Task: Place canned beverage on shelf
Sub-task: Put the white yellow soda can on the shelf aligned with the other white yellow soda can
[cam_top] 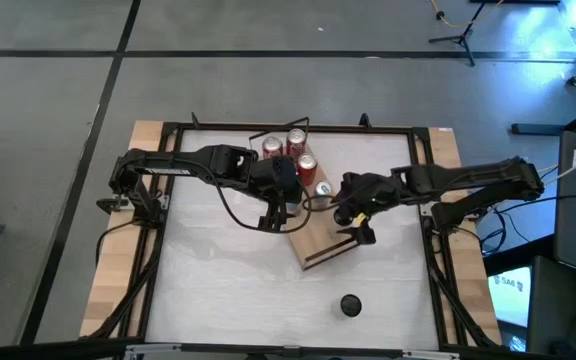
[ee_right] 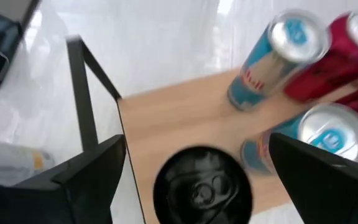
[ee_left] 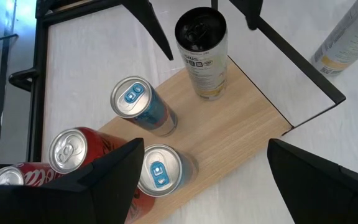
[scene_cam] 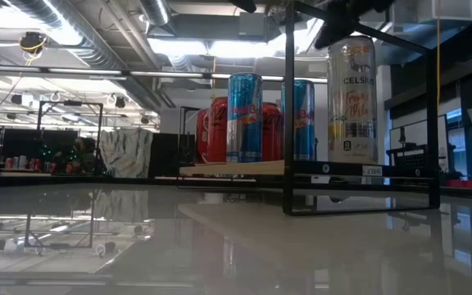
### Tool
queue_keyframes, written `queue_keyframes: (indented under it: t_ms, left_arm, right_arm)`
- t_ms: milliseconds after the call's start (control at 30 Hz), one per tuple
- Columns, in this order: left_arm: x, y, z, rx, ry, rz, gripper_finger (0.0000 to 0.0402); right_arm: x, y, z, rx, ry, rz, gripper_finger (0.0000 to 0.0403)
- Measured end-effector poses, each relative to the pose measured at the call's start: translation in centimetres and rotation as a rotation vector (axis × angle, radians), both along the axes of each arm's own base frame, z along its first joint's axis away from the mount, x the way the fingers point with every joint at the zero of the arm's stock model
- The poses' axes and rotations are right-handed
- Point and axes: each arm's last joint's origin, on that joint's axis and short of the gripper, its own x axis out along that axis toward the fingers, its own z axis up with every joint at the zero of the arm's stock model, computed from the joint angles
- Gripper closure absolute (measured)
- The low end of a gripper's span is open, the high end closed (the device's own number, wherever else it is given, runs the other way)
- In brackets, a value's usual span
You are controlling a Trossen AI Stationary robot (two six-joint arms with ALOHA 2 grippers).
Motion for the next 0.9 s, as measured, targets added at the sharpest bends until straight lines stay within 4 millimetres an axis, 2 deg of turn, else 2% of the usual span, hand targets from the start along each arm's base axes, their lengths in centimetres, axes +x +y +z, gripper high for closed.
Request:
queue_keyframes:
  t_ms: [233, 467, 600, 900]
  left_arm:
    - [0.0, 0.0, 0.0, 0.000, 0.000, 0.000, 0.0073]
    - [0.0, 0.0, 0.0, 0.000, 0.000, 0.001, 0.0073]
    - [0.0, -0.1, 0.0, -0.005, 0.003, 0.005, 0.0073]
    - [-0.1, -0.3, 0.0, -0.033, 0.005, 0.035, 0.0073]
  right_arm:
    - [0.1, 0.1, 3.0, 0.043, -0.084, 0.023, 0.0011]
    - [-0.1, 0.9, 4.9, 0.306, -0.096, 0.127, 0.0011]
    - [-0.4, 2.4, 4.9, 0.374, -0.065, 0.187, 0.0011]
    - [-1.8, 7.4, 4.7, 0.271, -0.062, 0.171, 0.0011]
